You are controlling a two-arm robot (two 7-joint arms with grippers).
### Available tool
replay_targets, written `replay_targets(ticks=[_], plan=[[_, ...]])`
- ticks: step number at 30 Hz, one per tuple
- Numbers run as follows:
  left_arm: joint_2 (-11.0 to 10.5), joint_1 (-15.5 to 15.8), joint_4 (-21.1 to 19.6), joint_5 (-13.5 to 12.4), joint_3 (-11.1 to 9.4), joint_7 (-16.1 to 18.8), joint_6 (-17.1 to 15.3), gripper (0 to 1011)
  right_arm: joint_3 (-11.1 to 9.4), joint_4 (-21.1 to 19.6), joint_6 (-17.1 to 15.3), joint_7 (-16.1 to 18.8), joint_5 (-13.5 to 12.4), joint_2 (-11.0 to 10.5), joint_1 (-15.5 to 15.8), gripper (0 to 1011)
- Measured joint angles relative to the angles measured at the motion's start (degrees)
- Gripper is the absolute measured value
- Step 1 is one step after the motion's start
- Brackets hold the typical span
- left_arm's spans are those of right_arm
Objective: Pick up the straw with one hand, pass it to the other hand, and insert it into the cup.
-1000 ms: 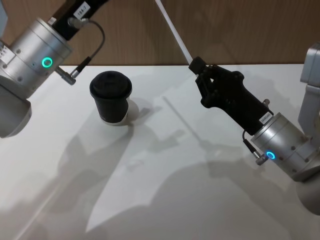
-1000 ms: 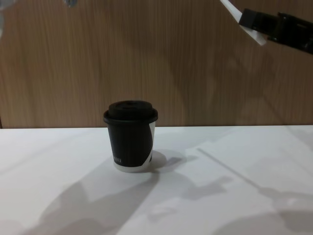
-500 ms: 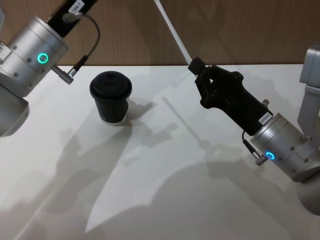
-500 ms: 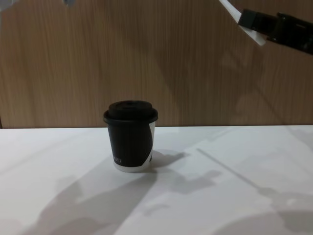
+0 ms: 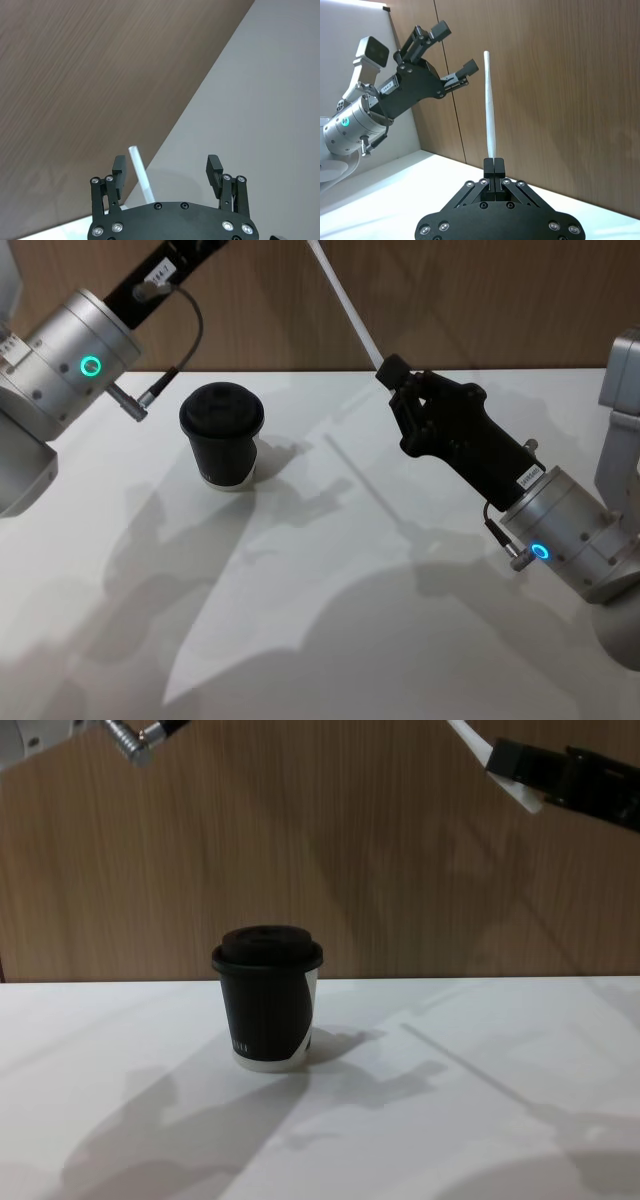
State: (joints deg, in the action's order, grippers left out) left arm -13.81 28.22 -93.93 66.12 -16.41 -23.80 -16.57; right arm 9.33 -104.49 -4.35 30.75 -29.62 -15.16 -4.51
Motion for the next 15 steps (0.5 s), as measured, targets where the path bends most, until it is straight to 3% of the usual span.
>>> replay_targets(ticks=[15], plan=[[-0.8,0.8,2.7,1.2,-1.8,0.4,-2.1,1003,0.0,0.0,0.0,0.0,0.0,0.0,0.0,6]])
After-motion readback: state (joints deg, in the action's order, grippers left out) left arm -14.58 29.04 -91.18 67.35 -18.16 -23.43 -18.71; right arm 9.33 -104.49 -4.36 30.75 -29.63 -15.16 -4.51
